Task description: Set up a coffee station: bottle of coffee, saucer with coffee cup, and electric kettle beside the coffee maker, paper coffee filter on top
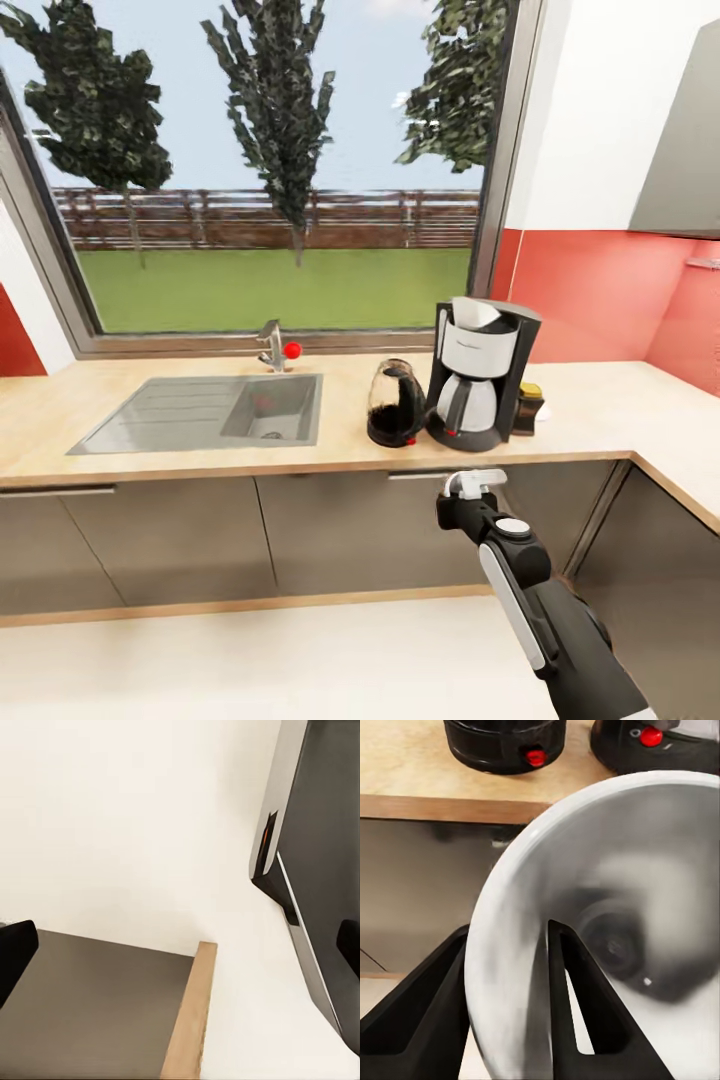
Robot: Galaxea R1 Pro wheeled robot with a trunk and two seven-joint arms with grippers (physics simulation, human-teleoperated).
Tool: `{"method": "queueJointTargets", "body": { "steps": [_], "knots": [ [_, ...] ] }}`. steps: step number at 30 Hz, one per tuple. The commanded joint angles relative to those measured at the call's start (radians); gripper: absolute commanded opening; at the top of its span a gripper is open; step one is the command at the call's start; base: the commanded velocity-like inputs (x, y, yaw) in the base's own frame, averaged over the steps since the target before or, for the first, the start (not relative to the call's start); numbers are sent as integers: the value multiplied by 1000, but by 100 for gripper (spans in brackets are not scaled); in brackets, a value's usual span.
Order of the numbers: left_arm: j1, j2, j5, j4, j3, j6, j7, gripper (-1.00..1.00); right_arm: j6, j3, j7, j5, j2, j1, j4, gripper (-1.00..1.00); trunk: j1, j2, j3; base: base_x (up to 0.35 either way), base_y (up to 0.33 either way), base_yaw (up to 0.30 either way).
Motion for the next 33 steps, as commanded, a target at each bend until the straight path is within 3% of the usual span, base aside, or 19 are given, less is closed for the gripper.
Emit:
{"method": "queueJointTargets", "body": {
  "steps": [1,33],
  "knots": [
    [0,0,3,0,-8,-3,4,100,3,2,-10,-11,-1,-1,-1,-100,0,-2,-2,-167,-235,0],
    [0,3,9,2,-3,-2,4,100,3,-2,-14,-9,0,-1,-12,-100,0,-2,0,3,-286,-9]
  ]
}}
